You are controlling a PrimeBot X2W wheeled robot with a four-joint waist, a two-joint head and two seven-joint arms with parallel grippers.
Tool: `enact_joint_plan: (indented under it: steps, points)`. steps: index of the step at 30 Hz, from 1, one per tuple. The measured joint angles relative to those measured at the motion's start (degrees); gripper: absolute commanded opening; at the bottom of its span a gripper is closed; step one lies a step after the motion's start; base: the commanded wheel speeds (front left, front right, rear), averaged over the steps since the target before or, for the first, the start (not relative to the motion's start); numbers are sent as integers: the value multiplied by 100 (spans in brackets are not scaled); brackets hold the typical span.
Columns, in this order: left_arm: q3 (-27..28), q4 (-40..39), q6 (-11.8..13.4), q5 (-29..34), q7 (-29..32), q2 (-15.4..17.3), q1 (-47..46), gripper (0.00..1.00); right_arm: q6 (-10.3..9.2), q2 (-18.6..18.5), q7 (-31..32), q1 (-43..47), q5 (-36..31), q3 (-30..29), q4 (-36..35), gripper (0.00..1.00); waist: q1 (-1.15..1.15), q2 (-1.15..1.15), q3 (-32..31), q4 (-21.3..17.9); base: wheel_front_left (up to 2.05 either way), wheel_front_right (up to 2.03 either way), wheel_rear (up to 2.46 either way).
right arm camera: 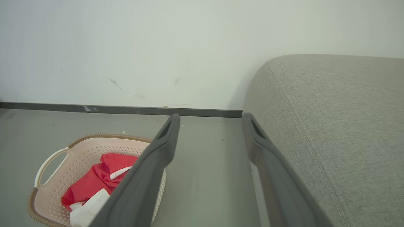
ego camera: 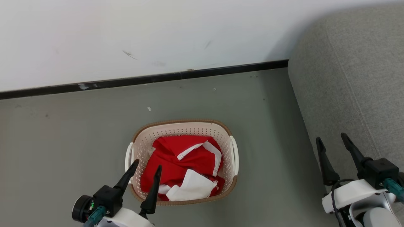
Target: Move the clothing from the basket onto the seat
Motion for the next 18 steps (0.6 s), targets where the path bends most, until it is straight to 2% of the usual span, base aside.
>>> enact_joint_plan:
  steps: [18]
  points:
    - [-409,502,-43,408,170,-8,-1086,100,0,-5,-1,-719,123,20,-246,100,0,0,1044,-100,0,0,0]
